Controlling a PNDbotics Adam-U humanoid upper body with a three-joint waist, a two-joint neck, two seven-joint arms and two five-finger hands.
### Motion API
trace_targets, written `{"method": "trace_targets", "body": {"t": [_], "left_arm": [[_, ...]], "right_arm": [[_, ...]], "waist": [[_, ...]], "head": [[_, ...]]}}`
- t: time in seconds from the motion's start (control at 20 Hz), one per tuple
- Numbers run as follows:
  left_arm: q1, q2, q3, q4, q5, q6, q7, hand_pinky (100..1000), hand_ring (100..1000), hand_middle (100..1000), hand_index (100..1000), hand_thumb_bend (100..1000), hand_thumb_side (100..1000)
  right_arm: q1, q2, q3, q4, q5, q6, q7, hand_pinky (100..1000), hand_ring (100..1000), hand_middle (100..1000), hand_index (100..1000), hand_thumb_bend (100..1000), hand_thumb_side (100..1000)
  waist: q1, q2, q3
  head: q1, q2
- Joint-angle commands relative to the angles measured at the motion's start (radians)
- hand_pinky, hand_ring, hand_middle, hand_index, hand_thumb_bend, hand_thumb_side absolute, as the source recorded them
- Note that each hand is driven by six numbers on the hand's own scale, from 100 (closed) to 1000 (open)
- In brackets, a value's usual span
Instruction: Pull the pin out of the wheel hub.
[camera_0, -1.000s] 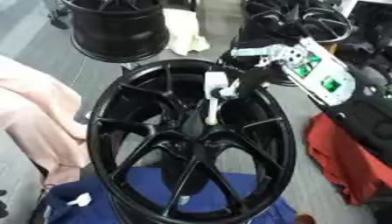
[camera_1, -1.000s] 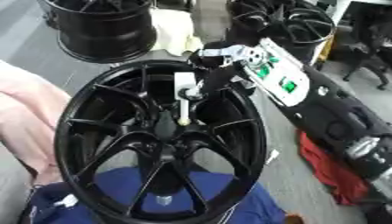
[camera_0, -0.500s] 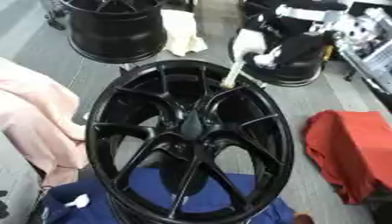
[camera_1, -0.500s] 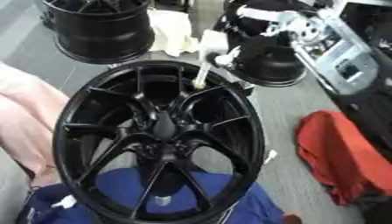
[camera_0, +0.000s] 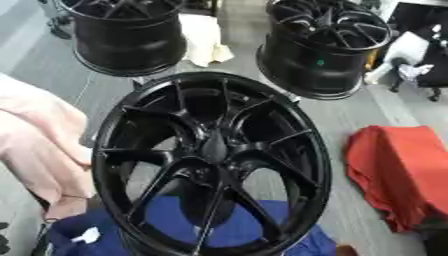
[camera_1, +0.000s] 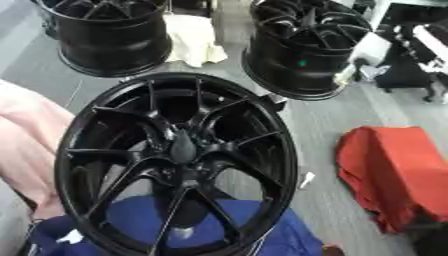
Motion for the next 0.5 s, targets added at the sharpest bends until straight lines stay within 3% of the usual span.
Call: {"method": "trace_targets", "body": {"t": [0.05, 0.2, 0.3, 0.5], "left_arm": [[-0.006, 0.039, 0.009, -0.002, 0.012, -0.096, -0.081, 741, 599, 542, 790, 204, 757], [-0.008, 0.038, 0.01, 0.001, 0.016, -0.098, -0.079, 741, 599, 542, 790, 205, 757], [-0.009, 0.039, 0.01, 0.002, 0.017, -0.1, -0.078, 741, 599, 542, 790, 205, 756], [-0.01, 0.037, 0.009, 0.003, 0.019, -0.1, -0.079, 741, 599, 542, 790, 207, 755]], "right_arm": [[0.058, 0.025, -0.075, 0.082, 0.064, 0.027, -0.1, 690, 670, 609, 714, 297, 262], [0.14, 0.092, -0.124, 0.15, 0.056, 0.028, -0.168, 729, 764, 792, 898, 383, 435], [0.176, 0.128, -0.144, 0.178, 0.021, 0.016, -0.207, 762, 810, 859, 934, 384, 514], [0.185, 0.168, -0.157, 0.189, -0.009, -0.006, -0.313, 776, 841, 907, 944, 354, 548]], "waist": [[0.006, -0.005, -0.003], [0.008, -0.002, -0.006], [0.009, 0.0, -0.008], [0.012, -0.001, -0.007]], "head": [[-0.004, -0.017], [0.0, -0.017], [0.001, -0.017], [0.001, -0.019]]}}
